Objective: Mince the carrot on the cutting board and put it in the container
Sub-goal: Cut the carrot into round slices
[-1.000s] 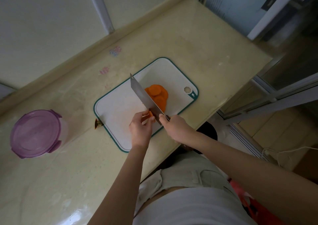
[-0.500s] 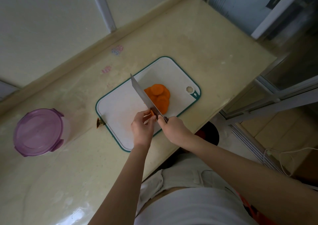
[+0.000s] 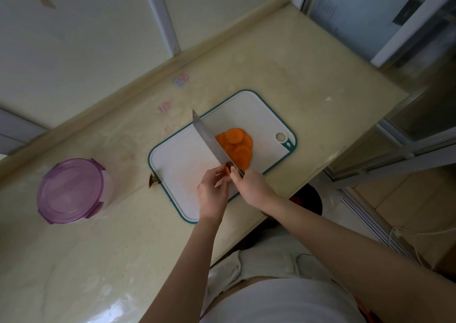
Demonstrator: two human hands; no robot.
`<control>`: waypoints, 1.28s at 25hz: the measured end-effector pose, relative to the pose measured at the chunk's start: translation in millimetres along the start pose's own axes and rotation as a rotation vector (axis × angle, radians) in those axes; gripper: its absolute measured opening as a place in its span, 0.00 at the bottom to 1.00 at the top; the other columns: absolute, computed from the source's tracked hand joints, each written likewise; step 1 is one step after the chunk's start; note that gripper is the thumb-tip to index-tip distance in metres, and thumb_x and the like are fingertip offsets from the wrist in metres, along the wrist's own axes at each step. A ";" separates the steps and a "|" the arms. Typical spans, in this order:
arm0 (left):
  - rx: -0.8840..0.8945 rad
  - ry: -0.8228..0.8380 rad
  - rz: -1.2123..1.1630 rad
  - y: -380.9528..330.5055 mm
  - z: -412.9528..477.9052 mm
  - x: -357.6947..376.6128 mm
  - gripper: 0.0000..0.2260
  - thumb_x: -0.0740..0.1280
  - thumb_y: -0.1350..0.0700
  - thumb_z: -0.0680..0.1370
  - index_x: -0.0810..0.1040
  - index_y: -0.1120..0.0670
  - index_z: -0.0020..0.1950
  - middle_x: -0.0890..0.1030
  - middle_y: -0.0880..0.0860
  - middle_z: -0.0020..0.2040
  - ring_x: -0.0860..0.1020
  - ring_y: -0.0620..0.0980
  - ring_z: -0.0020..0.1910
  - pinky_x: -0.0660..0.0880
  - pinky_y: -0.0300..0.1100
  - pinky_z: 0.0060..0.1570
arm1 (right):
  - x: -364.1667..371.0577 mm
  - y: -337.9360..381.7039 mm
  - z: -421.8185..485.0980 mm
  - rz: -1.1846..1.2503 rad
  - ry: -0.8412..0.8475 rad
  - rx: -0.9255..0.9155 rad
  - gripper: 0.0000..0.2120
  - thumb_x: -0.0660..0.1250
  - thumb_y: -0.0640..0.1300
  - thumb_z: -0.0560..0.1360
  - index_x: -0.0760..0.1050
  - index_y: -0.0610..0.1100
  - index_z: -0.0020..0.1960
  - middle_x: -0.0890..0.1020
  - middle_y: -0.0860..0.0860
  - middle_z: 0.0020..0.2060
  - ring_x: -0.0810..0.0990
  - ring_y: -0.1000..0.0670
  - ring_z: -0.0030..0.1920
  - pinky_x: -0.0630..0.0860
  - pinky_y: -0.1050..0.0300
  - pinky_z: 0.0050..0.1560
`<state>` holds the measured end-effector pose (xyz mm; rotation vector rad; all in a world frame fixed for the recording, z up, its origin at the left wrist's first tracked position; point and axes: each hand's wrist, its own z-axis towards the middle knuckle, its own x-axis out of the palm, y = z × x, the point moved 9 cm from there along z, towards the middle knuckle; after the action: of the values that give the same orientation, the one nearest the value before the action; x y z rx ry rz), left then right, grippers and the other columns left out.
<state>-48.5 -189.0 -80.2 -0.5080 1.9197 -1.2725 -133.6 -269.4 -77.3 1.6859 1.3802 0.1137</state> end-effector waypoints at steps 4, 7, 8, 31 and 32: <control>-0.017 -0.020 0.027 2.7 -5.9 -6.9 0.12 0.65 0.62 0.77 0.76 0.56 0.61 0.78 0.47 0.53 0.76 0.39 0.48 0.70 0.22 0.47 | -5.9 4.7 7.7 0.005 0.021 -0.012 0.24 0.52 0.54 0.82 0.60 0.46 0.30 0.65 0.50 0.25 0.65 0.51 0.25 0.62 0.59 0.30; -0.071 -0.062 0.079 9.2 -6.2 -16.7 0.15 0.63 0.62 0.78 0.74 0.56 0.65 0.75 0.46 0.55 0.74 0.44 0.52 0.69 0.26 0.49 | -9.4 2.1 5.5 0.068 0.023 0.004 0.24 0.53 0.54 0.82 0.59 0.46 0.30 0.64 0.51 0.24 0.63 0.52 0.23 0.61 0.59 0.27; -0.087 -0.073 0.089 11.3 -4.7 -19.1 0.15 0.64 0.62 0.78 0.73 0.56 0.65 0.75 0.46 0.55 0.74 0.44 0.52 0.69 0.26 0.48 | -12.1 0.2 4.5 0.101 0.014 0.018 0.23 0.54 0.54 0.81 0.60 0.46 0.30 0.64 0.51 0.24 0.63 0.52 0.23 0.61 0.59 0.27; -0.075 0.253 0.560 -16.0 40.5 26.8 0.13 0.66 0.59 0.77 0.69 0.57 0.60 0.75 0.55 0.56 0.73 0.50 0.50 0.71 0.39 0.49 | -63.5 -26.5 -14.3 0.356 -0.140 0.097 0.22 0.57 0.55 0.80 0.64 0.45 0.32 0.65 0.51 0.23 0.63 0.55 0.19 0.61 0.62 0.21; -0.056 0.252 0.527 -19.0 39.5 24.4 0.11 0.66 0.59 0.77 0.70 0.56 0.57 0.76 0.54 0.54 0.72 0.48 0.47 0.70 0.38 0.47 | -62.1 -26.9 -14.1 0.348 -0.136 0.095 0.22 0.57 0.56 0.80 0.64 0.45 0.32 0.65 0.51 0.23 0.63 0.55 0.19 0.61 0.61 0.22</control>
<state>-34.9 -237.2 -80.6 0.1425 2.1113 -0.9684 -184.1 -313.1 -59.5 1.9642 0.9969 0.1290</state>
